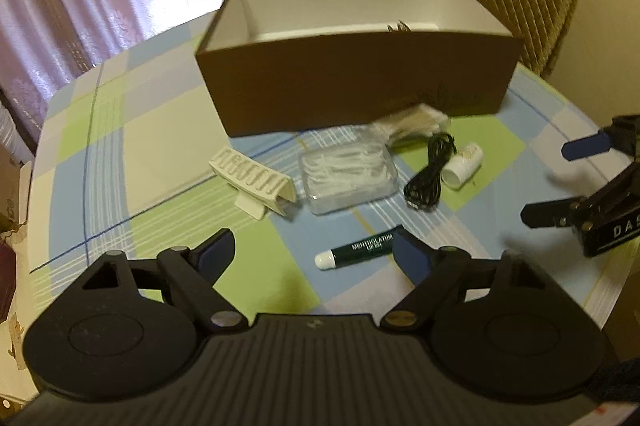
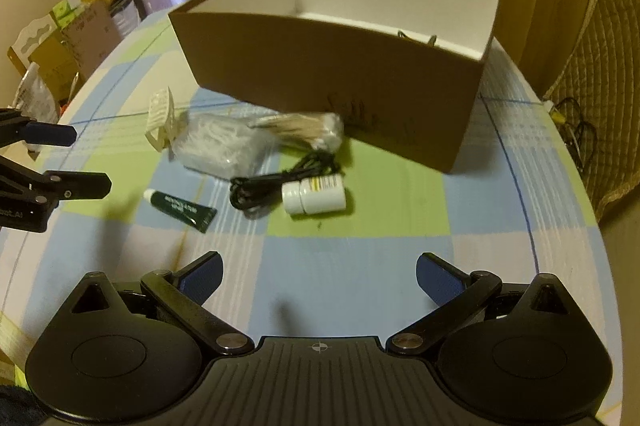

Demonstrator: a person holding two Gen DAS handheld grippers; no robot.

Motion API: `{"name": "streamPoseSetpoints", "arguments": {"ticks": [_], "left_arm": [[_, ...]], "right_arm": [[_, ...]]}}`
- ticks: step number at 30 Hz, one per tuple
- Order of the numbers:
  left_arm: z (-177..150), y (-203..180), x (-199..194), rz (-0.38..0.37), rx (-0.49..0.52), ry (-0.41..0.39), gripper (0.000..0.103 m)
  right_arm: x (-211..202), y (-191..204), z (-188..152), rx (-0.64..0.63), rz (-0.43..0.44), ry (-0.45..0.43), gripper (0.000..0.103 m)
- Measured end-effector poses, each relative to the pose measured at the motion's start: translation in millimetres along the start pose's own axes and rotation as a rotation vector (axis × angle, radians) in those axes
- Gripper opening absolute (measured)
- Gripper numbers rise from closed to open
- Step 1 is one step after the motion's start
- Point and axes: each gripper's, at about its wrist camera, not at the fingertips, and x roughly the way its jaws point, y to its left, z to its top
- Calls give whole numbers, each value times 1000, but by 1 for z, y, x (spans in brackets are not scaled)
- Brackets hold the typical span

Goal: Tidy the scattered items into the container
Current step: 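Grasp the green lip gel tube with the left tool while the right tool grasps the white pill bottle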

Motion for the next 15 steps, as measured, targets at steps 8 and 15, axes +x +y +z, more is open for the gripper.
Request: {"name": "streamPoseSetpoints", "arguments": {"ticks": [8, 15], "left_arm": [[-11, -9, 29, -43, 105, 68, 74], [-10, -12, 54, -81, 201, 86, 64]], "right_arm": [[4, -17, -12, 19, -25, 36, 101], [3, -36, -25, 62, -64, 64, 101]]}}
